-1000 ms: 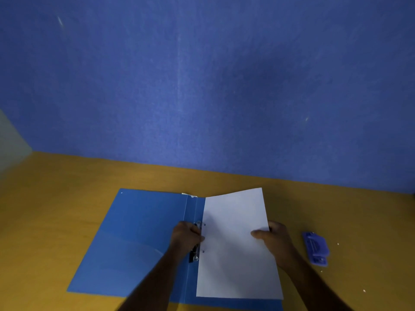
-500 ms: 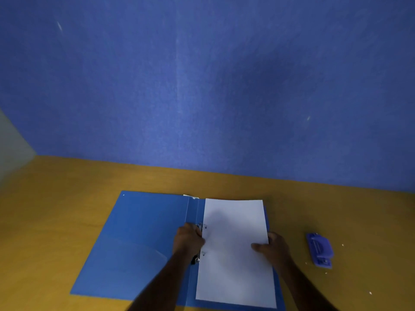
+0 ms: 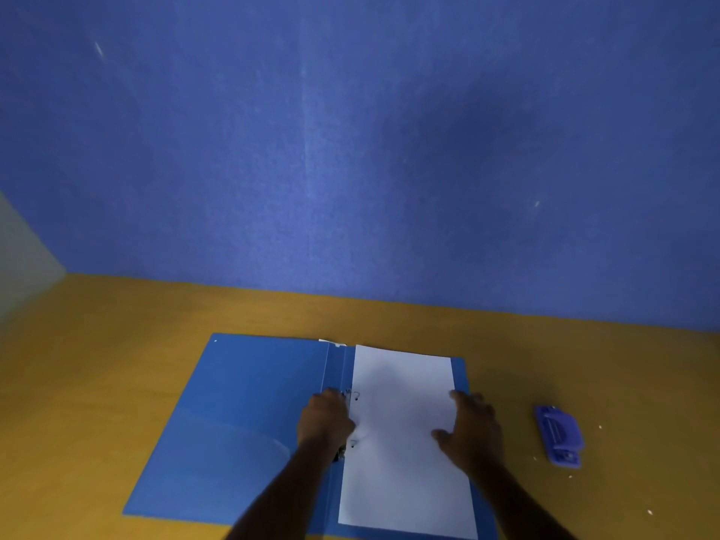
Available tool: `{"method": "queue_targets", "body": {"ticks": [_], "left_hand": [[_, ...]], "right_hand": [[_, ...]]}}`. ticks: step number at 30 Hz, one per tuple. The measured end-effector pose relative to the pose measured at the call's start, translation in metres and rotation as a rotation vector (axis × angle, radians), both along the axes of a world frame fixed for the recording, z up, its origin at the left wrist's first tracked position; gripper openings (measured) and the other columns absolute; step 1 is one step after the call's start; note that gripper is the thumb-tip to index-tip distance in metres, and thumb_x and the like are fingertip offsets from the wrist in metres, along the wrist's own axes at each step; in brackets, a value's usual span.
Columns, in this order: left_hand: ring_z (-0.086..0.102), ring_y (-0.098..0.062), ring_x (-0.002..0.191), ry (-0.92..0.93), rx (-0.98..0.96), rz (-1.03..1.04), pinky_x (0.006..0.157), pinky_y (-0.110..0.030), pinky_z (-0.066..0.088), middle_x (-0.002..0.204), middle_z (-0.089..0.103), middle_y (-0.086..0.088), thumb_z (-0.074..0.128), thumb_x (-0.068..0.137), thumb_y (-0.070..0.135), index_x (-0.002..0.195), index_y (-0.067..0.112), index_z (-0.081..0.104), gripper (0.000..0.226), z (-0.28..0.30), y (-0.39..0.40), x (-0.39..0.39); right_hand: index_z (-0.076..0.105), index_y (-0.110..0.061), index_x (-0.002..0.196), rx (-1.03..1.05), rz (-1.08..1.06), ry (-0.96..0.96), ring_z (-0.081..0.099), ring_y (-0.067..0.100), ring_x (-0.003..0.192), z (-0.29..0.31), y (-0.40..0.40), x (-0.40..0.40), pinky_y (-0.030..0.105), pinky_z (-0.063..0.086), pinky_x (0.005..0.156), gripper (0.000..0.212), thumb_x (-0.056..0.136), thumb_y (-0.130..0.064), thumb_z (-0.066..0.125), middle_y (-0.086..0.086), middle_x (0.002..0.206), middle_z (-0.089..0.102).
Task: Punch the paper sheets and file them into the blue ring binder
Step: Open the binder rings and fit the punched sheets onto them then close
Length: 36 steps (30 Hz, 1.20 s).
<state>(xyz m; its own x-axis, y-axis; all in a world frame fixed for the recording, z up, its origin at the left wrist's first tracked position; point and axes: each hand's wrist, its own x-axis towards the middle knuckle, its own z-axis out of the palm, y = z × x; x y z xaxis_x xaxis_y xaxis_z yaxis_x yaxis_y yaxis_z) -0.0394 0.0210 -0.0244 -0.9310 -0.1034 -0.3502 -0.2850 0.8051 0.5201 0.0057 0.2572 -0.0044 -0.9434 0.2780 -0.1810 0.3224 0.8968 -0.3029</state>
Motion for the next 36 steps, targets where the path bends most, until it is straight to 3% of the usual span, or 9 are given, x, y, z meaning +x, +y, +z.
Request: {"method": "queue_targets", "body": {"ticks": [6, 9, 14, 17, 20, 23, 27, 31, 36], "left_hand": [[0.066, -0.020, 0.090, 0.004, -0.028, -0.039, 0.075, -0.033, 0.058, 0.098, 0.067, -0.003, 0.080, 0.069, 0.027, 0.099, 0.018, 0.063, 0.036, 0.004, -0.002, -0.001], [0.066, -0.018, 0.086, 0.033, 0.007, -0.049, 0.073, -0.032, 0.059, 0.093, 0.067, 0.000, 0.083, 0.067, 0.028, 0.091, 0.022, 0.061, 0.034, 0.006, -0.003, 0.001], [0.060, -0.010, 0.079, 0.116, 0.078, -0.120, 0.068, -0.026, 0.055, 0.086, 0.062, 0.008, 0.082, 0.069, 0.029, 0.082, 0.026, 0.057, 0.028, 0.008, -0.017, 0.004], [0.053, -0.006, 0.068, 0.181, 0.223, -0.153, 0.056, -0.017, 0.044, 0.079, 0.058, 0.008, 0.083, 0.065, 0.044, 0.080, 0.027, 0.056, 0.036, 0.005, -0.033, 0.004], [0.053, -0.005, 0.078, 0.141, 0.353, -0.180, 0.060, -0.013, 0.044, 0.095, 0.056, 0.012, 0.084, 0.041, 0.068, 0.105, 0.032, 0.057, 0.077, 0.004, -0.052, 0.002], [0.051, -0.006, 0.086, 0.040, 0.340, -0.288, 0.065, -0.010, 0.046, 0.111, 0.047, 0.016, 0.090, 0.030, 0.060, 0.134, 0.032, 0.046, 0.116, 0.006, -0.063, -0.002], [0.048, -0.006, 0.094, -0.033, 0.311, -0.411, 0.069, -0.009, 0.047, 0.113, 0.043, 0.020, 0.096, 0.029, 0.045, 0.140, 0.027, 0.045, 0.123, 0.007, -0.064, -0.008], [0.048, -0.005, 0.095, -0.030, 0.290, -0.433, 0.070, -0.005, 0.045, 0.114, 0.044, 0.015, 0.096, 0.043, 0.031, 0.142, 0.025, 0.045, 0.112, 0.003, -0.064, -0.010], [0.050, -0.010, 0.102, -0.014, 0.253, -0.451, 0.083, -0.015, 0.047, 0.112, 0.049, 0.009, 0.092, 0.032, 0.051, 0.144, 0.025, 0.045, 0.124, -0.002, -0.065, -0.013]], "right_hand": [[0.033, -0.028, 0.147, -0.198, 0.488, -0.069, 0.036, 0.016, 0.133, 0.005, -0.052, -0.012, 0.034, 0.039, 0.107, 0.083, 0.078, -0.066, 0.059, 0.001, 0.147, 0.040], [0.030, -0.027, 0.149, -0.146, 0.552, -0.140, 0.036, 0.020, 0.131, 0.004, -0.079, -0.019, 0.036, 0.036, 0.106, 0.086, 0.077, -0.059, 0.065, 0.002, 0.146, 0.038], [0.036, -0.029, 0.145, 0.033, 0.636, -0.140, 0.035, 0.024, 0.125, -0.008, -0.090, -0.022, 0.039, 0.037, 0.103, 0.075, 0.081, -0.061, 0.059, 0.006, 0.141, 0.038], [0.036, -0.032, 0.144, 0.044, 0.644, -0.110, 0.035, 0.023, 0.124, -0.012, -0.090, -0.021, 0.038, 0.037, 0.102, 0.073, 0.081, -0.060, 0.059, 0.006, 0.138, 0.039], [0.037, -0.032, 0.144, 0.018, 0.635, -0.116, 0.035, 0.022, 0.124, -0.012, -0.089, -0.021, 0.037, 0.037, 0.101, 0.075, 0.080, -0.062, 0.060, 0.006, 0.138, 0.038], [0.035, -0.026, 0.144, -0.101, 0.581, -0.142, 0.036, 0.021, 0.126, -0.011, -0.084, -0.023, 0.037, 0.037, 0.103, 0.087, 0.072, -0.064, 0.067, 0.002, 0.140, 0.039], [0.022, -0.027, 0.149, -0.264, 0.492, -0.183, 0.039, 0.018, 0.125, -0.009, -0.078, -0.030, 0.037, 0.039, 0.104, 0.101, 0.068, -0.061, 0.073, 0.000, 0.142, 0.041], [0.016, -0.032, 0.151, -0.232, 0.552, -0.199, 0.036, 0.020, 0.126, -0.007, -0.078, -0.031, 0.039, 0.037, 0.104, 0.098, 0.073, -0.060, 0.069, 0.002, 0.143, 0.039], [0.016, -0.035, 0.151, -0.216, 0.559, -0.208, 0.034, 0.021, 0.125, -0.009, -0.078, -0.032, 0.039, 0.035, 0.103, 0.095, 0.074, -0.068, 0.062, 0.002, 0.141, 0.038]]}}
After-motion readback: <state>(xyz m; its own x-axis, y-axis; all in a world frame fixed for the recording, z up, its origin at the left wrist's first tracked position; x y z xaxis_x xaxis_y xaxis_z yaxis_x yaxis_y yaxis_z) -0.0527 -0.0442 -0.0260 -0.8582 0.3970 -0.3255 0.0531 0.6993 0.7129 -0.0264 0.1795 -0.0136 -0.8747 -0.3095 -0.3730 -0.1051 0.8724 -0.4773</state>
